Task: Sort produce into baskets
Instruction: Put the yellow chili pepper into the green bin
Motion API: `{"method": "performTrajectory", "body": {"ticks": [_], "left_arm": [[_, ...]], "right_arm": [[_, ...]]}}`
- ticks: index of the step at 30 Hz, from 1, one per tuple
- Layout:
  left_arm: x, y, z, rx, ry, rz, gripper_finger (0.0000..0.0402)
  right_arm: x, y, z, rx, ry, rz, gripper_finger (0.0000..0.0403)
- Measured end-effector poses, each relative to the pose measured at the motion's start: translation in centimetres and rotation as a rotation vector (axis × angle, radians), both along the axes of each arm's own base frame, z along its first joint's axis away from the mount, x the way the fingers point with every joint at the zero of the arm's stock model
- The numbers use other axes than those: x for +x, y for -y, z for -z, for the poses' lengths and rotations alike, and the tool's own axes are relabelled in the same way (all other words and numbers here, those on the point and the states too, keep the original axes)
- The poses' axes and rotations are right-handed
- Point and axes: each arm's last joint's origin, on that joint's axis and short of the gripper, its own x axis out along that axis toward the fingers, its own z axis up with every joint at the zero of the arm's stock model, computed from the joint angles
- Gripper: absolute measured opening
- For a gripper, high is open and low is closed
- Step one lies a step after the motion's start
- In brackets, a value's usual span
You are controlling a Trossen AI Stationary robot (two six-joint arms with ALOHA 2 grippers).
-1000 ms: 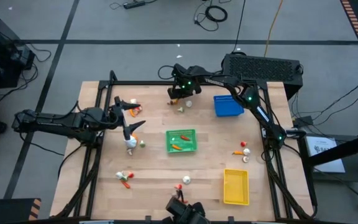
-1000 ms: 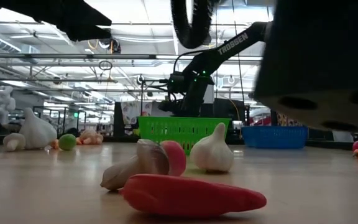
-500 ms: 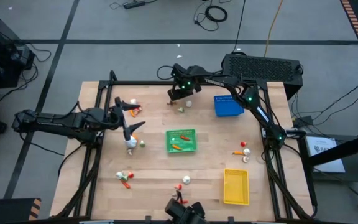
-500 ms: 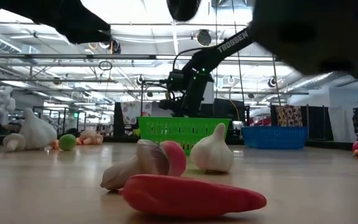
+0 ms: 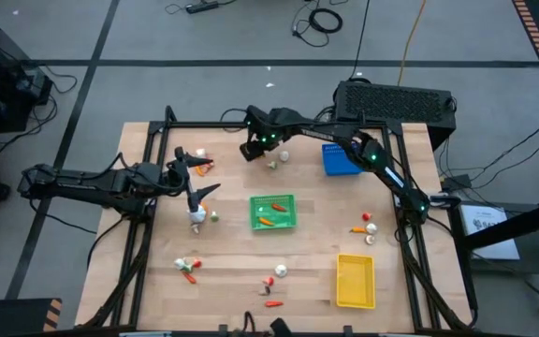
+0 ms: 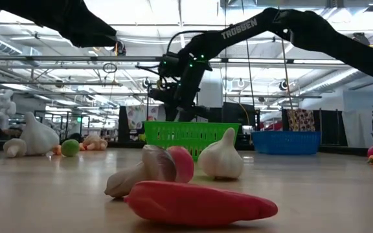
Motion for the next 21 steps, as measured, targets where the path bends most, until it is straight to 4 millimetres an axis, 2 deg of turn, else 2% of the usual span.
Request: {"method": "performTrajectory", "body": {"ticks": [5, 10, 13, 21], "left_arm": [[0.0, 0.0, 0.0, 0.0, -0.001, 0.0, 0.0365], [0.0, 0.0, 0.0, 0.0, -0.001, 0.0, 0.0365], [0.0, 0.0, 0.0, 0.0, -0.001, 0.0, 0.0365], [0.0, 0.0, 0.3, -0.005, -0.029, -0.002, 0.0365]], "right_arm": [[1.0, -2.5, 0.1, -0.106, -0.052, -0.071, 0.0121], [0.7, -2.5, 0.2, -0.124, -0.091, -0.047, 0.0121], [1.2, -3.5, 0.1, -0.164, -0.097, -0.029, 0.0121], [2.1, -6.3, -0.1, -0.42, -0.171, 0.057, 0.0121]]}}
